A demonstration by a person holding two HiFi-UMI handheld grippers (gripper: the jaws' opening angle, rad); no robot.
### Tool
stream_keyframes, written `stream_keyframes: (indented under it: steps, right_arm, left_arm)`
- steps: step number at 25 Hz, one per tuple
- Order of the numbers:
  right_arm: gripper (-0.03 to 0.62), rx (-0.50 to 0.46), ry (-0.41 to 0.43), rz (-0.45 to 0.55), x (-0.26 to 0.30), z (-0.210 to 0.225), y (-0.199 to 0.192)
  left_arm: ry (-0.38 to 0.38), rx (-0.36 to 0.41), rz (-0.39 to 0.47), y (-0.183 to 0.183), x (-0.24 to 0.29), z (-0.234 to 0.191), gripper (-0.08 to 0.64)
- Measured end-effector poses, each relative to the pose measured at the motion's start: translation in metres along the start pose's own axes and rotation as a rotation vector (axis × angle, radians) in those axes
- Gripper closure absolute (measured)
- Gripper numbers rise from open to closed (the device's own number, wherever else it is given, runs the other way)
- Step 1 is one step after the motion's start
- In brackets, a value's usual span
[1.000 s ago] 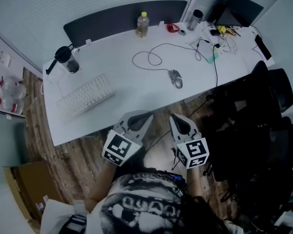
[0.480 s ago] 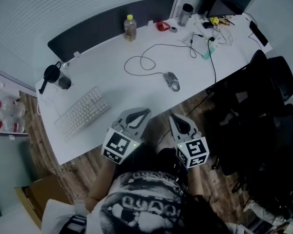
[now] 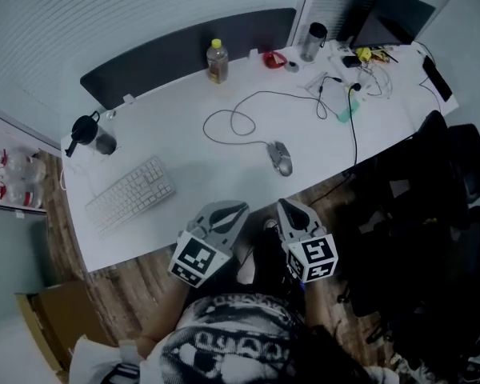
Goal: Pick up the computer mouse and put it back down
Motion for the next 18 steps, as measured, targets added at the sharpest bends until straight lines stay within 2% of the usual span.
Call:
stream_keyframes:
  steps: [7,13,14,16,18]
  right_arm:
    - [0.598,-0.027,0.086,-0.022,0.020,0.072,0.010]
    - [0.595,-0.023,0.169,-0.094,0.044,0.121,-0.008]
    - [0.584,-0.024,0.190,-0.109,0.051,0.126,-0.012]
    - [0.499,-0.028,0.226,-0.138,0.064,0.135,-0.019]
    - [0.465,-0.038,0.238,-0.164,0.078,0.144,-0.028]
  left_arm:
    - [0.158,-0.060,-0.007,0.015,0.044,0.001,0.554]
    - [0.270,-0.078,-0.011,0.029,0.075,0.006,0.554]
    - [0.293,-0.082,-0.015,0.030,0.077,0.005,0.554]
    - [0.340,-0.086,-0.022,0.032,0.080,0.001,0.554]
    - [0.385,-0.093,-0.023,0.033,0.082,-0.001,0.554]
Point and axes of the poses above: the fingertips, and each gripper's own axes: x forward along the fingers, z to its right, y out of its top, the point moved 5 cm from there along -x, backward along the fingers, and after that the axes turned 9 degrees about y, right-handed, at the moved point
